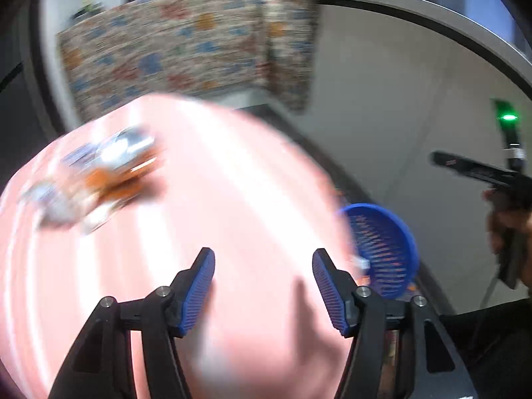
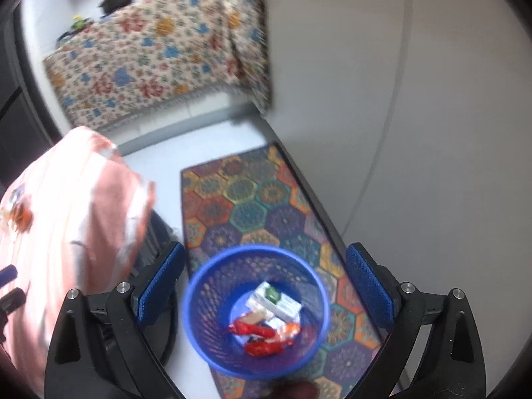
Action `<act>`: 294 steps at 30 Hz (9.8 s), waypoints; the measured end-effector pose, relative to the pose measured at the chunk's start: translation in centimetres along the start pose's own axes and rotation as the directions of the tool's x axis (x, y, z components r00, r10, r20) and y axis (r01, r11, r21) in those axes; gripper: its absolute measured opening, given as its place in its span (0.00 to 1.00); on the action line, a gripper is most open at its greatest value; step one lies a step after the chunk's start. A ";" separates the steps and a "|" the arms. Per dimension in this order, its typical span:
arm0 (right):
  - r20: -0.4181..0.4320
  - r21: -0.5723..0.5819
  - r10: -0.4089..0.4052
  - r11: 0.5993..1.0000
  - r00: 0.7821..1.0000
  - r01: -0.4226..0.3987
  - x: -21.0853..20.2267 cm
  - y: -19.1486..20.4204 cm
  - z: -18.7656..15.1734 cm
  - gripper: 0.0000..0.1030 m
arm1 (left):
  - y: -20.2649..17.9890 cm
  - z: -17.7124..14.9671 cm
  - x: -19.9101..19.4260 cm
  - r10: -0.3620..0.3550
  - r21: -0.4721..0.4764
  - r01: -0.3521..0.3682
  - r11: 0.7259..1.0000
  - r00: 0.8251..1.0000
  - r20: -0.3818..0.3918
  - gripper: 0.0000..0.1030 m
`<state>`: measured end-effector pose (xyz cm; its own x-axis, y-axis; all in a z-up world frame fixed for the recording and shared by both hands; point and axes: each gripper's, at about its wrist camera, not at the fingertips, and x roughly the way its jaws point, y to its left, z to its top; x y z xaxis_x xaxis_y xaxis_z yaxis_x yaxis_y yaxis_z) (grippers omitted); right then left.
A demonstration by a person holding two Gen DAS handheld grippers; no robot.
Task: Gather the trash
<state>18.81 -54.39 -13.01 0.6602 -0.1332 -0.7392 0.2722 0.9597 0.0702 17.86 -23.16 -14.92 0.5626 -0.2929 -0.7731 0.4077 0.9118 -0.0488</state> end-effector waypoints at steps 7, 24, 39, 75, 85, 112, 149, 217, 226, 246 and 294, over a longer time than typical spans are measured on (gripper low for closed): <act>-0.047 -0.255 0.248 0.934 0.967 -0.252 -2.0 16.7 -3.5 0.97 | 10.6 -4.1 -2.3 0.190 -0.136 -0.193 0.972 0.981 -0.036 0.60; -0.202 -0.459 0.290 0.816 0.935 -0.353 2.0 33.7 -8.3 1.00 | 18.0 -6.4 -2.8 0.265 -0.243 -0.274 0.931 0.962 -0.071 0.83; -0.197 -0.453 0.302 0.816 0.933 -0.360 1.5 33.4 -8.6 1.00 | 19.7 1.2 3.0 0.211 -0.208 -0.221 0.953 0.975 -0.071 0.86; -0.198 -0.452 0.302 0.816 0.932 -0.360 1.6 33.7 -8.5 1.00 | 24.9 3.7 3.5 0.158 -0.143 -0.162 0.976 0.987 -0.039 0.40; -0.199 -0.453 0.303 0.815 0.932 -0.362 1.6 33.7 -8.6 1.00 | 23.0 -5.0 -4.9 0.157 -0.212 -0.164 0.963 0.986 -0.047 0.42; -0.075 -0.428 0.354 0.833 0.932 -0.351 3.8 33.5 0.3 1.00 | 22.4 -6.2 -3.5 0.235 -0.216 -0.245 0.945 0.969 -0.071 0.91; -0.203 -0.334 0.553 0.737 0.808 -0.588 -2.4 31.4 -7.7 0.77 | 22.7 -7.7 -5.5 0.142 -0.223 -0.145 0.964 0.989 -0.030 0.90; -0.159 0.125 0.194 0.977 0.968 -0.175 2.4 -4.4 -1.3 0.36 | -18.1 6.4 9.2 -0.387 0.131 0.413 0.901 0.903 -0.184 0.26; -0.167 0.218 0.219 0.959 0.961 -0.181 3.9 -7.6 -2.0 0.38 | -20.7 6.0 13.7 -0.379 0.163 0.419 0.893 0.897 -0.227 0.28; -0.023 0.082 0.074 0.994 0.997 -0.072 0.1 -3.6 -0.5 0.83 | -10.5 4.3 2.3 -0.205 0.144 0.203 0.969 0.979 -0.002 0.63; -0.182 -0.545 0.326 0.751 0.927 -0.372 0.7 31.1 -8.7 0.93 | 20.4 -2.1 -4.6 0.206 -0.236 -0.205 0.950 0.978 -0.021 0.08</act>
<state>21.65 -22.47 -17.13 0.5734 0.2349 -0.7849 -0.4228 0.9054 -0.0379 22.05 -2.61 -13.66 0.6192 -0.0925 -0.7797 0.1017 0.9941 -0.0371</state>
